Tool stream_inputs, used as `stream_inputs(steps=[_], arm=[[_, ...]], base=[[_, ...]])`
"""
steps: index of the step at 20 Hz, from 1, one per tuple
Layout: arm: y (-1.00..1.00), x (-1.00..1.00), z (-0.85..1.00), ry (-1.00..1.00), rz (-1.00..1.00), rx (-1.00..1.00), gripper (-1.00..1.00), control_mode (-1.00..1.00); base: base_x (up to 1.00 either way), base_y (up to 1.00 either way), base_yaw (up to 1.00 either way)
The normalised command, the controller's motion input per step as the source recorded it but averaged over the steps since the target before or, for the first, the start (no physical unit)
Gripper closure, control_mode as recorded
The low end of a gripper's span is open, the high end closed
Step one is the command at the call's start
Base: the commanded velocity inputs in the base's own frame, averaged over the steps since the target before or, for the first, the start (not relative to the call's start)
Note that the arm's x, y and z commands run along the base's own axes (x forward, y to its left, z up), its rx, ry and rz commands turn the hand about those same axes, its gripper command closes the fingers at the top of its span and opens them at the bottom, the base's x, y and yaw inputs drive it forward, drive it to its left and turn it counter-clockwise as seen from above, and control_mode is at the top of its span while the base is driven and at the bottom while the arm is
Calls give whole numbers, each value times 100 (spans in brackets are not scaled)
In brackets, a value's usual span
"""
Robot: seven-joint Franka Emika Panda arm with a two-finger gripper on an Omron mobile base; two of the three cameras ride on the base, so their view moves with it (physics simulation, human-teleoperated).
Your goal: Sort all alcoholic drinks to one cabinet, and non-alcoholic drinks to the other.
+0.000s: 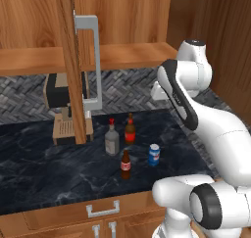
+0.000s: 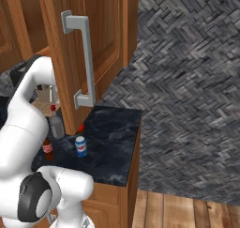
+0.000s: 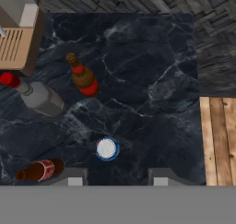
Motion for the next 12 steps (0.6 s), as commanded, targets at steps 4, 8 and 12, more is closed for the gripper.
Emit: stream_inputs(steps=[4,8,12], arm=[[0,-9,0,0,0,0,-100,-100],[9,-22,0,0,0,-1,-100,-100],[31,-26,0,-2,0,-6,-100,-100]], base=[[0,0,0],[0,0,0],[0,0,0]])
